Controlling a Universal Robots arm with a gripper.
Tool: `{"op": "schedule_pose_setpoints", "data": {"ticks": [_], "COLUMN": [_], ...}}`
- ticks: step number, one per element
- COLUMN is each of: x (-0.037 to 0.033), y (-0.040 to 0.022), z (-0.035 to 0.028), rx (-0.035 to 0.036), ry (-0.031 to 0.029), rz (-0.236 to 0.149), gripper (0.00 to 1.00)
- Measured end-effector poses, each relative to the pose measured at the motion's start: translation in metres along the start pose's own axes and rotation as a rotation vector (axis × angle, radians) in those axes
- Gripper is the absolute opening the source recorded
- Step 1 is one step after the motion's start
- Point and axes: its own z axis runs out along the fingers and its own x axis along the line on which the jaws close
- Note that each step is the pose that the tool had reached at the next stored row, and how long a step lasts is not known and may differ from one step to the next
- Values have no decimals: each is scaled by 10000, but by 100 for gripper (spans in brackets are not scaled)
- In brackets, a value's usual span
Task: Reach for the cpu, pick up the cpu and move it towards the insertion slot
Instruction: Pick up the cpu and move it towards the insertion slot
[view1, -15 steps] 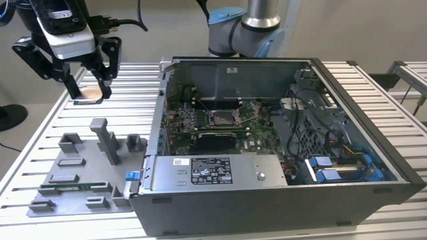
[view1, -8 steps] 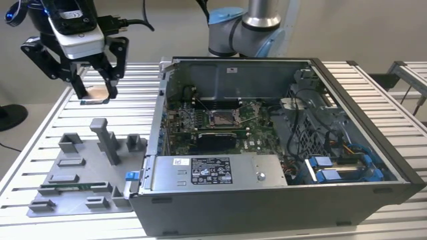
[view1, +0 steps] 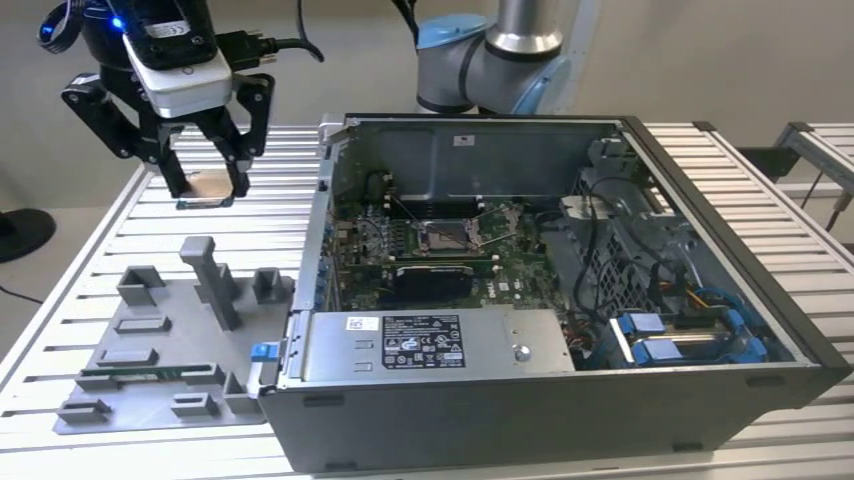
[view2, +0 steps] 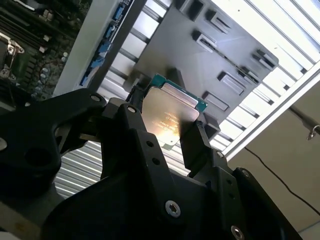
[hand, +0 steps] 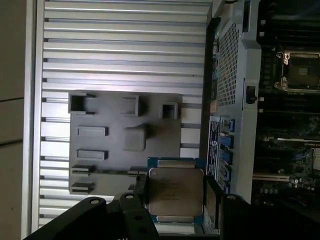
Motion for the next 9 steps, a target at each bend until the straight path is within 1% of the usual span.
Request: {"op": "schedule_pose_setpoints", "data": {"ticks": [9], "x": [-127], "y": [-3], "z": [-2], "rx": [1], "ry": [0], "rz": [0], "gripper": [0]}}
